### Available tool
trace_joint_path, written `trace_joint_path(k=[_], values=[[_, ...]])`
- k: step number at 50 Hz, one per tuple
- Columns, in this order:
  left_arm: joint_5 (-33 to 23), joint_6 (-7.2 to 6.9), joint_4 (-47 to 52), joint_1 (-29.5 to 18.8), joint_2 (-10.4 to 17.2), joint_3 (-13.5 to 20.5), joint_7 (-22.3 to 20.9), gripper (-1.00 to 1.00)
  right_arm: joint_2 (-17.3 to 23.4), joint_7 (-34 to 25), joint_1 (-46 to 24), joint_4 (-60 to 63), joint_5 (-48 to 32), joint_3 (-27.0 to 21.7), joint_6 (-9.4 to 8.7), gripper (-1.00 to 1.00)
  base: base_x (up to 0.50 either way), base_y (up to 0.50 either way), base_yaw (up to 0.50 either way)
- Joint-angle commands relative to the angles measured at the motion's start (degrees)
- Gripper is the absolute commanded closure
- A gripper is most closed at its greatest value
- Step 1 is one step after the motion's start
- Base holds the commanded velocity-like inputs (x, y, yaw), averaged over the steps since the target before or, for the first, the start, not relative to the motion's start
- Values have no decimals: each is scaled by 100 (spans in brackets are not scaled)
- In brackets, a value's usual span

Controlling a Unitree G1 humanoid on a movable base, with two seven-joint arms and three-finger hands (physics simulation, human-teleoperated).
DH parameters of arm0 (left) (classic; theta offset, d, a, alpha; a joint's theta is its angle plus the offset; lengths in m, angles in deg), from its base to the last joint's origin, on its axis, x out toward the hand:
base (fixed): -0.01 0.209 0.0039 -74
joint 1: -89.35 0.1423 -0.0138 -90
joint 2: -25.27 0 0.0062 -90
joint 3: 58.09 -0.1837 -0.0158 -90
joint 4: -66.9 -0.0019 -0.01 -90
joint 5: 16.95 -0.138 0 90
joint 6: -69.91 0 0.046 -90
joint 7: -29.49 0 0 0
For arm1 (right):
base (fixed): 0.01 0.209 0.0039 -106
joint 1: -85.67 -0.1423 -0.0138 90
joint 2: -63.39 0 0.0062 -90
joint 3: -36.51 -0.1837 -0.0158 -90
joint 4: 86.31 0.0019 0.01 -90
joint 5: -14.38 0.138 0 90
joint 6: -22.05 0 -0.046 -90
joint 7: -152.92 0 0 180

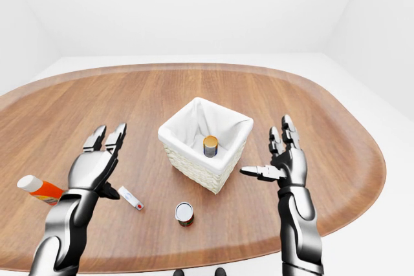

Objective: Pick up the alphabet soup and the cream cheese box, and put them in the basket.

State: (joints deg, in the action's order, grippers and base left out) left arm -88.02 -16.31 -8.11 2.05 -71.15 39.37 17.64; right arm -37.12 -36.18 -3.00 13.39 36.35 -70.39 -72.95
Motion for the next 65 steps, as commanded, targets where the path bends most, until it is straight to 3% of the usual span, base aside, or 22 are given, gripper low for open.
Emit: trace_joint_path(k=[1,6,16,23,38,47,56,65], values=[[-493,40,-214,-96,-45,-156,-322,-100,51,-101,-78,-263,263,-18,0,-100,0,0,0],[-679,-165,-672,-216,43,-180,-301,-100,48,-135,-65,-361,298,14,0,-100,0,0,0],[-715,-300,-1327,-434,209,-213,-184,-100,93,-116,-77,-227,527,-98,0,-100,0,0,0],[-739,-178,-1841,-545,275,-336,49,-100,113,-107,-99,-261,621,-117,0,-100,0,0,0],[-536,-175,-3332,-1043,335,-616,1030,-100,108,-96,-72,-228,669,-114,0,-100,0,0,0],[-313,-175,-5010,-1700,432,-841,1674,-100,138,-49,-111,-186,800,-189,0,-100,0,0,0],[-105,-111,-6477,-2445,521,-1022,2045,-100,131,-36,-69,-64,873,-212,0,-100,0,0,0],[84,25,-7285,-2799,585,-1190,1953,-100,137,-27,-88,-66,950,-237,0,-100,0,0,0]])
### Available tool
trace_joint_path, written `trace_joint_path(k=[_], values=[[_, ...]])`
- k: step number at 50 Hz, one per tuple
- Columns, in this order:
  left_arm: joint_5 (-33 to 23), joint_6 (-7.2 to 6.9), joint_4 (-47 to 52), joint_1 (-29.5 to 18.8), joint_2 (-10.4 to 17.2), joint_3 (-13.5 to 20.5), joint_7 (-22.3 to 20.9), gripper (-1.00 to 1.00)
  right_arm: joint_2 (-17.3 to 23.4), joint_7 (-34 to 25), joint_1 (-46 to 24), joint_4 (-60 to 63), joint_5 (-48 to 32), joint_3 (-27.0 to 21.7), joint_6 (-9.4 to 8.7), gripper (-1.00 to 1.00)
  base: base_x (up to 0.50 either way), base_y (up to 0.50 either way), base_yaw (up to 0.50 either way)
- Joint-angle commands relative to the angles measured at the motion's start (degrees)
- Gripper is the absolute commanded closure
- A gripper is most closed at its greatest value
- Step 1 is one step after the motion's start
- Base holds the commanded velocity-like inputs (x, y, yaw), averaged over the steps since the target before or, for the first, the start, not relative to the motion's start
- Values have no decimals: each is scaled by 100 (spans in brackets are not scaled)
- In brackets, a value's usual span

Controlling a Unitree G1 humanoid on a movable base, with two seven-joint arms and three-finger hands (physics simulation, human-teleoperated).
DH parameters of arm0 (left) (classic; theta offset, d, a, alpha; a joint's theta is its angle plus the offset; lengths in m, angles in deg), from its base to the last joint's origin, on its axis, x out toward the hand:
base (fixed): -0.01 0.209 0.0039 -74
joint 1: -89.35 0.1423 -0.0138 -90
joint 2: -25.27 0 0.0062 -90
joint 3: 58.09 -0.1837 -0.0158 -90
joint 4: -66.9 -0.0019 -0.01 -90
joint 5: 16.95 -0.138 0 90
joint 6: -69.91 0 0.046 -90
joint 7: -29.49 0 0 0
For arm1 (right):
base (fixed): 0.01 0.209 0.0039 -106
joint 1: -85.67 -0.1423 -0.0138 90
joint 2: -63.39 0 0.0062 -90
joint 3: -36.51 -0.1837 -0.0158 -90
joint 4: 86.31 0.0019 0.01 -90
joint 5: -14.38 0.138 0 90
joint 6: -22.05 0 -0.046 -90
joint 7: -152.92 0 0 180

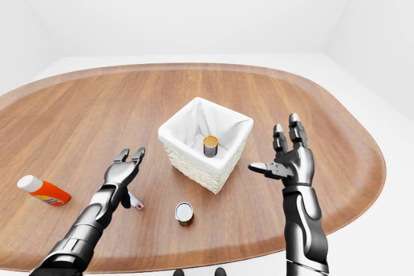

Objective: Pick up the alphabet soup and the cream cheese box, and put them in the basket.

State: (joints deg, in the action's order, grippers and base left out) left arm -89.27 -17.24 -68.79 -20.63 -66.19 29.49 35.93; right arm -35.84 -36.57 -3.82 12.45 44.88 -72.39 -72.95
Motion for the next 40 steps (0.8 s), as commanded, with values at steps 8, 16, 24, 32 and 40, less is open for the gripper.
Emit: trace_joint_path(k=[8,16,24,32,40], values=[[345,142,-1530,-552,99,-244,38,-100,23,34,-5,79,204,-84,0,-100,0,0,0],[606,183,-2161,-800,105,-236,33,-100,19,42,9,114,291,-99,0,-100,0,0,0],[777,156,-2149,-801,128,-271,-82,-100,23,59,-6,105,330,-99,0,-100,0,0,0],[816,141,-2172,-783,137,-285,-44,-100,32,78,-19,123,363,-96,0,-100,0,0,0],[840,165,-2319,-823,110,-317,7,-100,36,84,-18,133,396,-109,0,-100,0,0,0]])
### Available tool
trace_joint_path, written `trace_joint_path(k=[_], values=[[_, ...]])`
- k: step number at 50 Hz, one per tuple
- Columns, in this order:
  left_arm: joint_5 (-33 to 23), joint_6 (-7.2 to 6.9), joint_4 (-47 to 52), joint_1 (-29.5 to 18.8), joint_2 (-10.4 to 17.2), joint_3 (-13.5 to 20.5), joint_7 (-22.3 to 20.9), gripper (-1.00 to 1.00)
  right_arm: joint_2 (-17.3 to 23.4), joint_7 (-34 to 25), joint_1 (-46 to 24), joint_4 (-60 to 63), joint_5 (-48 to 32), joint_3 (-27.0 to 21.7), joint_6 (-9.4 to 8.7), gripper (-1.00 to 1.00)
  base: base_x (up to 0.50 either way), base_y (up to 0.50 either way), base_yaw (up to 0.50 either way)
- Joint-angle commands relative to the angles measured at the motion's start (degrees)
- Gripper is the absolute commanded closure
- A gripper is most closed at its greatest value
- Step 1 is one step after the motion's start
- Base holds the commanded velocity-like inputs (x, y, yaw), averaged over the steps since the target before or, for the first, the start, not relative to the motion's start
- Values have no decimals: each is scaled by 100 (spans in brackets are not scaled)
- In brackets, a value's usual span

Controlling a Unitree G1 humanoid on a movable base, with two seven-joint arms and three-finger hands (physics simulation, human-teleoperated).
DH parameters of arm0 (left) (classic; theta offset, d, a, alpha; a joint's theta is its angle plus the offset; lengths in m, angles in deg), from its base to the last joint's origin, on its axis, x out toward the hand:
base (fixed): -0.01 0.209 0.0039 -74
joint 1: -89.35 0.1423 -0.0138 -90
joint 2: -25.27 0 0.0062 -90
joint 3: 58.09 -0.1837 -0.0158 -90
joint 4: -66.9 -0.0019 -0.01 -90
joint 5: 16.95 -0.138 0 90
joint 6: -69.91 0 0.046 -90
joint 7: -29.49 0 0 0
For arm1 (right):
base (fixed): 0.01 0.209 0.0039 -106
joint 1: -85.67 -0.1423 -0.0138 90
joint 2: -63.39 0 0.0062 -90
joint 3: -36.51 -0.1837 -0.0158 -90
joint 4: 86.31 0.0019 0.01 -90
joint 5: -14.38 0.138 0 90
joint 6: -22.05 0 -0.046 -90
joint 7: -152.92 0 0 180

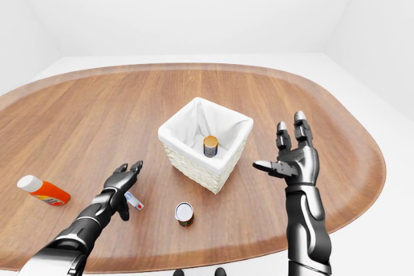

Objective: Pick up the alphabet soup and the cream cheese box, and put them in the basket.

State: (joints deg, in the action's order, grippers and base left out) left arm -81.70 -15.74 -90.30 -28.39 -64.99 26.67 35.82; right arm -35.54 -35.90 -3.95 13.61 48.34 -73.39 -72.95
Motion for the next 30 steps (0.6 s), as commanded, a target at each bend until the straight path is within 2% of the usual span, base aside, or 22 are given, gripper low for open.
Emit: trace_joint_path(k=[1,2,5,8,10,11,12,15,16,17,23,24,27,28,30], values=[[89,0,-119,-45,-10,-35,-23,-100,4,15,-7,13,51,-6,0,-100,0,0,0],[86,-5,-124,-46,-13,-38,-26,-100,4,16,-9,7,49,-3,0,-100,0,0,0],[106,0,-253,-81,-45,-43,-32,-84,19,1,-17,-12,88,-27,0,-100,0,0,0],[184,-15,-432,-94,-102,-36,-94,-97,15,14,-1,24,128,-37,0,-100,0,0,0],[248,-2,-514,-96,-120,-29,-145,-79,11,3,15,51,150,-38,0,-100,0,0,0],[267,-11,-530,-84,-130,-42,-217,-65,9,11,24,80,177,-46,0,-100,0,0,0],[274,-55,-555,-77,-143,-57,-267,-41,3,8,44,129,190,-43,0,-100,0,0,0],[307,-61,-614,-70,-161,-70,-275,-13,-6,-3,70,191,226,-55,0,-100,0,0,0],[324,-67,-631,-81,-163,-67,-287,3,-6,-3,70,203,249,-66,0,-100,0,0,0],[344,-80,-648,-94,-174,-66,-314,32,-1,-10,71,218,266,-75,0,-100,0,0,0],[412,-127,-743,-143,-219,-77,-440,43,6,-14,101,392,451,-149,0,-100,0,0,0],[449,-110,-780,-148,-236,-60,-474,55,7,-23,112,425,491,-166,0,-100,0,0,0],[505,-123,-829,-147,-236,-41,-502,66,-11,-61,126,436,506,-154,0,-100,0,0,0],[514,-134,-838,-143,-233,-45,-531,84,-15,-61,130,445,510,-151,0,-100,0,0,0],[570,-132,-882,-134,-227,-18,-555,95,-30,-98,160,500,568,-151,0,-100,0,0,0]])
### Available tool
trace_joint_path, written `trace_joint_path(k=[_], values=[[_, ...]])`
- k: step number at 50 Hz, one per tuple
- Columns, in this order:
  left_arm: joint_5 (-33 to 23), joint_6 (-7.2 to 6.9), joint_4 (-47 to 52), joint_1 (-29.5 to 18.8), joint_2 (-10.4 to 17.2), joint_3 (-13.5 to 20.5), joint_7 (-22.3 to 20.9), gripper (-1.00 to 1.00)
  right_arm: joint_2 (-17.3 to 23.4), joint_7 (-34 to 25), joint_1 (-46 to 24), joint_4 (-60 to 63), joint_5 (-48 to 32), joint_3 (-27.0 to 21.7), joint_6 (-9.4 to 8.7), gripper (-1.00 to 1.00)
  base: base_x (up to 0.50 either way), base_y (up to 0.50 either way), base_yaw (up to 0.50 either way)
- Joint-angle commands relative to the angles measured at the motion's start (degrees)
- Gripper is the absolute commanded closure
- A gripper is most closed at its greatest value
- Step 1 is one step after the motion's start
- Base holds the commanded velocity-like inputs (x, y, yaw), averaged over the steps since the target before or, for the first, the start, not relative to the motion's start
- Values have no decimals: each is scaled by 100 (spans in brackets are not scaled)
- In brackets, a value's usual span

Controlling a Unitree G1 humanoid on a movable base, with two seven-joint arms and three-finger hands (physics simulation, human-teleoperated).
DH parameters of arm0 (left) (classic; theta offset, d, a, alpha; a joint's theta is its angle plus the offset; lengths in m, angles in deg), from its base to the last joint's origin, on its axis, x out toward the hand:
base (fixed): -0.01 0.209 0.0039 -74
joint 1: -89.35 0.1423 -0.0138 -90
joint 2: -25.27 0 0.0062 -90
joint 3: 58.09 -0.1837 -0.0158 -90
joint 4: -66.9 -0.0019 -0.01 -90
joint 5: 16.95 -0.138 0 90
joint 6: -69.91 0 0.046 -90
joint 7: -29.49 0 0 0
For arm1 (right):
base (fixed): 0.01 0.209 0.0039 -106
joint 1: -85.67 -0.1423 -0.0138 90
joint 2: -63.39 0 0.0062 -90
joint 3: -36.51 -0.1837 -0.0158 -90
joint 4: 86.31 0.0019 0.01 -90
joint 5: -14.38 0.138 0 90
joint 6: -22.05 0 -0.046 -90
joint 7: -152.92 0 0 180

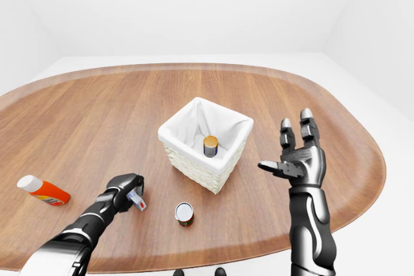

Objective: Pick up the alphabet soup and the cream cheese box, and put them in the basket.

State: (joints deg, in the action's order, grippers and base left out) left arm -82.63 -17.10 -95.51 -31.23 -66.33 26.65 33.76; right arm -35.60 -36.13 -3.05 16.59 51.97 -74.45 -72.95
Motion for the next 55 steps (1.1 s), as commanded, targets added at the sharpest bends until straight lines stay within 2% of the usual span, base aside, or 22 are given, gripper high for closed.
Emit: trace_joint_path(k=[1,8,11,13,14,17,18,20,21,26,27,29,35,39,55], values=[[670,-3,-367,151,-91,-19,-348,100,-24,-77,78,229,222,-45,0,-100,0,0,0],[757,-31,-320,134,-80,-7,-358,100,-48,-179,75,143,134,25,0,-100,0,0,0],[772,-36,-259,146,-54,-8,-209,100,-63,-228,105,149,45,72,0,-100,0,0,0],[796,-15,-210,127,-35,6,-40,100,-78,-245,131,207,20,98,0,-100,0,0,0],[867,37,-139,124,-19,57,33,100,-90,-256,154,242,-22,119,0,-100,0,0,0],[947,25,57,141,13,93,214,100,-105,-287,159,252,-64,120,0,-100,0,0,0],[1052,71,257,189,33,153,170,100,-113,-291,165,267,-93,141,0,-100,0,0,0],[1081,-22,615,294,60,160,146,100,-130,-306,177,285,-124,155,0,-100,0,0,0],[1134,-20,767,349,67,199,119,100,-136,-315,180,287,-136,161,0,-100,0,0,0],[1097,-470,2376,905,83,340,-480,100,-152,-326,196,327,-164,170,0,-100,0,0,0],[1058,-631,2978,1105,77,385,-733,100,-156,-332,200,333,-170,174,0,-100,0,0,0],[957,-781,3544,1276,56,471,-950,100,-167,-348,206,328,-197,187,0,-100,0,0,0],[701,-799,5092,1713,-45,675,-1712,100,-171,-367,212,335,-214,192,0,-100,0,0,0],[547,-799,5626,1865,-119,733,-1965,100,-171,-364,207,346,-214,188,0,-100,0,0,0],[343,-799,7206,2075,-254,1005,-2553,100,-181,-362,190,319,-230,216,0,-100,0,0,0]])
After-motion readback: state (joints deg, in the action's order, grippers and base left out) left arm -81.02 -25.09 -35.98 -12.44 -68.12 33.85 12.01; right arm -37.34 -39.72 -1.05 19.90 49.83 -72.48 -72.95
